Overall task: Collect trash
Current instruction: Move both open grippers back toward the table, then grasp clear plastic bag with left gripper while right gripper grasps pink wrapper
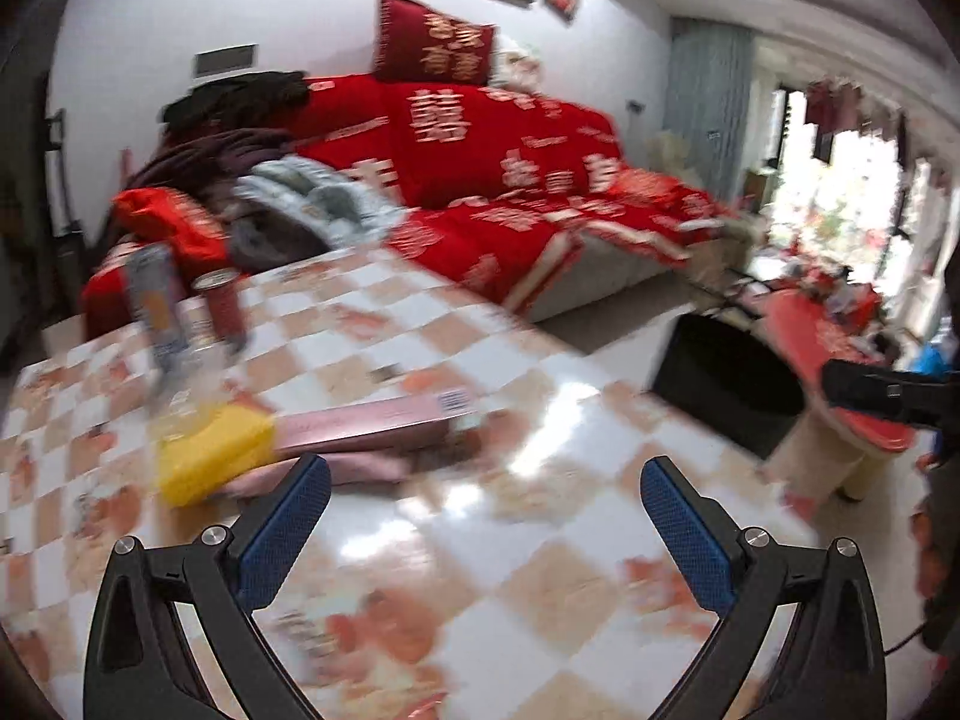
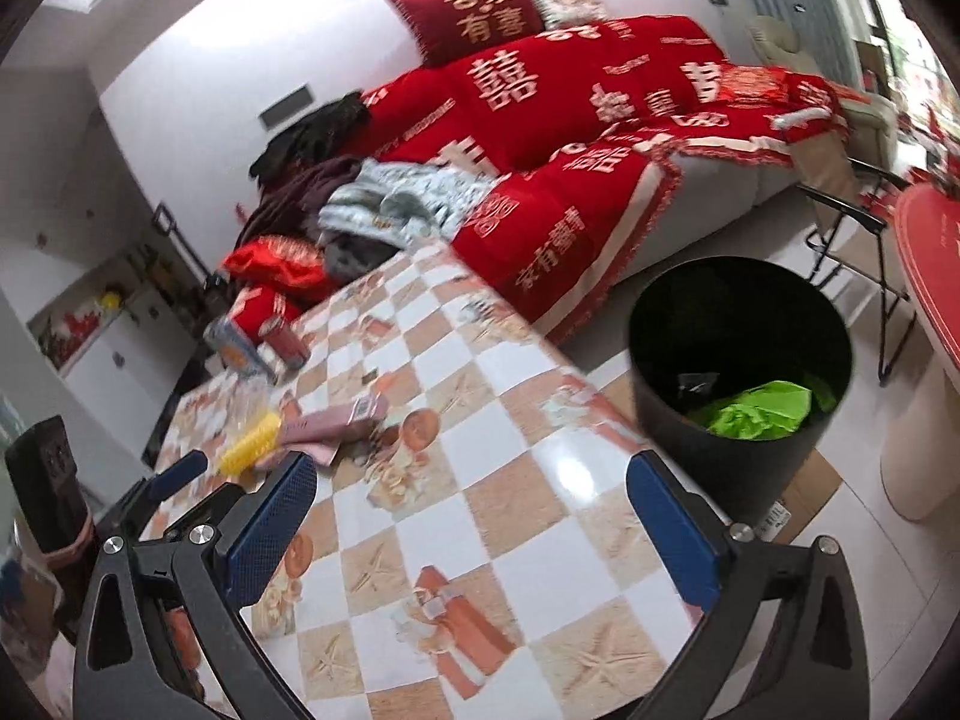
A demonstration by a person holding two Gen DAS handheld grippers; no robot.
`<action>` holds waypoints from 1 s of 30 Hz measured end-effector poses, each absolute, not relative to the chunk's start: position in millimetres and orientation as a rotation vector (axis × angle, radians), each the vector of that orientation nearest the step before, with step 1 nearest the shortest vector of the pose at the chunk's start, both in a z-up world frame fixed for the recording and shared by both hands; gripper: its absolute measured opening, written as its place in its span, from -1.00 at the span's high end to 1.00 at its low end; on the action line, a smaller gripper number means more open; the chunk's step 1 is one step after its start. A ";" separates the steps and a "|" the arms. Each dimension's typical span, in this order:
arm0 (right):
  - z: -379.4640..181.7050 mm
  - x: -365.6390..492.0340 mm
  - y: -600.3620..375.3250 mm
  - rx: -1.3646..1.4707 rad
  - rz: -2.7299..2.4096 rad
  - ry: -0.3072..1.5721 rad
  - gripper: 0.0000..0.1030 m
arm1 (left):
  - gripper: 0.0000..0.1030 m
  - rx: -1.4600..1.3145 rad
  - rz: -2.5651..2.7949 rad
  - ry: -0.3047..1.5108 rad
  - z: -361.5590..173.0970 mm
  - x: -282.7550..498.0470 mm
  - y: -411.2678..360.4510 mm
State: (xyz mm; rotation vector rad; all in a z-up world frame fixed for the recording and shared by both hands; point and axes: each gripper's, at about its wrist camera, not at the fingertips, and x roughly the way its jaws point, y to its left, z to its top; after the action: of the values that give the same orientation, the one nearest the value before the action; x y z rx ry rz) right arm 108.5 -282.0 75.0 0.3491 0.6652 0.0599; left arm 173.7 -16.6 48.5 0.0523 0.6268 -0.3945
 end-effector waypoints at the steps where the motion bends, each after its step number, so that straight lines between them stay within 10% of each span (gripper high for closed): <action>1: 73.6 111.1 -277.0 0.341 0.068 0.673 -1.00 | -1.00 0.051 -0.367 0.639 46.7 175.8 -7.9; 30: 16.6 254.3 -136.7 0.079 0.424 0.896 -1.00 | -1.00 -0.128 -0.036 0.876 -15.1 361.0 141.1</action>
State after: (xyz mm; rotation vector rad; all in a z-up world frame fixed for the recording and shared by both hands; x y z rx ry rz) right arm 254.3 -136.7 16.6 0.0792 0.8958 0.4241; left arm 361.0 141.1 -15.1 -0.1278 0.8764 -0.0360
